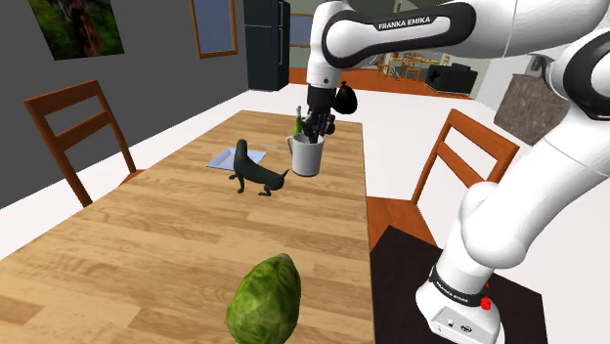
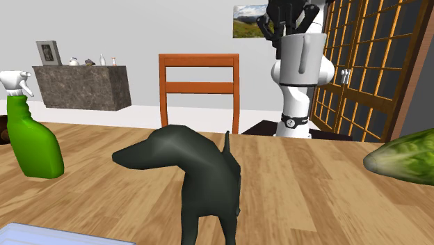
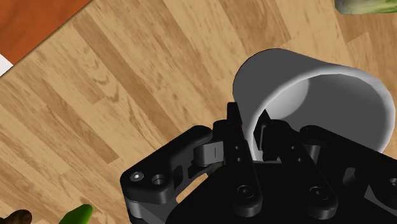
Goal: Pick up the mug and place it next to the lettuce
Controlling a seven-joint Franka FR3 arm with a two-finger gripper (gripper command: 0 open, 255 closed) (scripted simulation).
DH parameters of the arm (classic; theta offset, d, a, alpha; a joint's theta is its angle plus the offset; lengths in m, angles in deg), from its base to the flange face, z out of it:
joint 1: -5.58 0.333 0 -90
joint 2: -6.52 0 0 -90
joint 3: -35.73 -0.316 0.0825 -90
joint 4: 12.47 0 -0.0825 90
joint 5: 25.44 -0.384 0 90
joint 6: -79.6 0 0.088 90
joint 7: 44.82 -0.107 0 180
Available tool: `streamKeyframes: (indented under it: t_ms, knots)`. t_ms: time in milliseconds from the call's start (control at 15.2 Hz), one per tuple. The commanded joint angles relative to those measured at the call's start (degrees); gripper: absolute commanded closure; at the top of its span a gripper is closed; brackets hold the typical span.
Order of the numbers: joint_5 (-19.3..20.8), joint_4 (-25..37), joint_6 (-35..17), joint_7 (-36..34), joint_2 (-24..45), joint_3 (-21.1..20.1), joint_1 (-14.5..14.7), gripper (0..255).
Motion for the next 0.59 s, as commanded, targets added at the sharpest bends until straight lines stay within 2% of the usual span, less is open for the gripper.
streamKeyframes:
  t_ms: [0,528]
  knots:
    - [-0.53,-2.59,-0.38,-2.45,-2.35,-1.65,0.91,255]
    - [-3.5,-8.51,-0.84,-11.15,-8.53,-8.11,4.52,255]
